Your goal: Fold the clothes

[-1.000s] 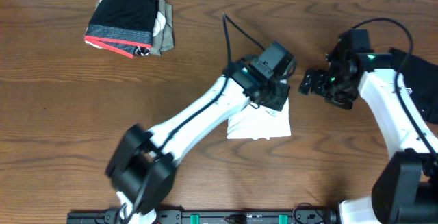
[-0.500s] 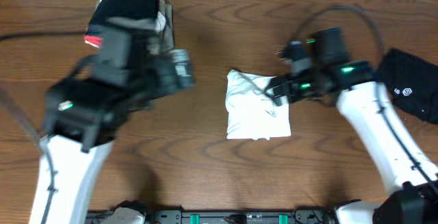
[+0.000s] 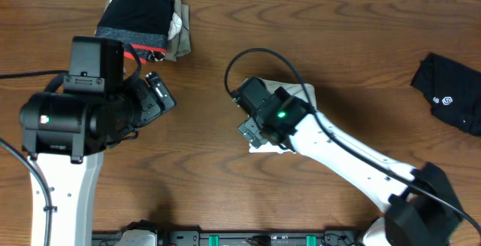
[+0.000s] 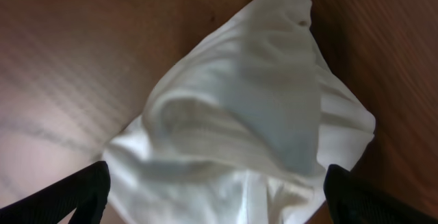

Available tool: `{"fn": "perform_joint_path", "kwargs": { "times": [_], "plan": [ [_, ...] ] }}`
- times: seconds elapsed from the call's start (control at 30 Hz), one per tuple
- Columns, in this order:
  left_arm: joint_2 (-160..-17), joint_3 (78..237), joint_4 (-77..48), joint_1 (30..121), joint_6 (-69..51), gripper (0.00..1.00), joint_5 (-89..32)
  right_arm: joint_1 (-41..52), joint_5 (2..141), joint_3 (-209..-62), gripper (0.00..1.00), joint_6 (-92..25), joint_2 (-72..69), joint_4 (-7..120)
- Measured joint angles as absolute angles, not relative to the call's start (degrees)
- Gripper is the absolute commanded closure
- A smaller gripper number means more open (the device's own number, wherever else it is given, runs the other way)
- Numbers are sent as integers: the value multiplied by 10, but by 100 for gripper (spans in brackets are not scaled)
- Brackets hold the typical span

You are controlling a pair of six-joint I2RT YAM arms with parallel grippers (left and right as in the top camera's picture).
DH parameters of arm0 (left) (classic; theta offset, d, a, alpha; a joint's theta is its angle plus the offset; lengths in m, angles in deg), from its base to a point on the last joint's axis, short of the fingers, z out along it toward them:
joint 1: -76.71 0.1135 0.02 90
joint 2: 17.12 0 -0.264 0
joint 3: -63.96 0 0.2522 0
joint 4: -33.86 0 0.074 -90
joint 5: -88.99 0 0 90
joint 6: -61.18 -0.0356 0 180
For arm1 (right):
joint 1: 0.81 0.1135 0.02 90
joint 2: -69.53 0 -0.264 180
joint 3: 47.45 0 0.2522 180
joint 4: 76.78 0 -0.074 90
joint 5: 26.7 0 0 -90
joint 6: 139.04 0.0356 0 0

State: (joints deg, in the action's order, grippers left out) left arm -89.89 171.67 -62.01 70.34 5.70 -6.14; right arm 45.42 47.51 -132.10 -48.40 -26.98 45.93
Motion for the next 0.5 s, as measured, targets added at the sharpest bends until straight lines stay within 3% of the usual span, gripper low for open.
{"fn": "perform_joint_path", "kwargs": {
  "times": [0.37, 0.5],
  "plan": [
    [-900, 1679, -610, 703, 57, 2, -53, 471, 408, -1321, 3, -409, -325, 488],
    [-900, 1676, -608, 703, 57, 2, -53, 470, 401, -1321, 9, -400, -331, 493]
  ]
}}
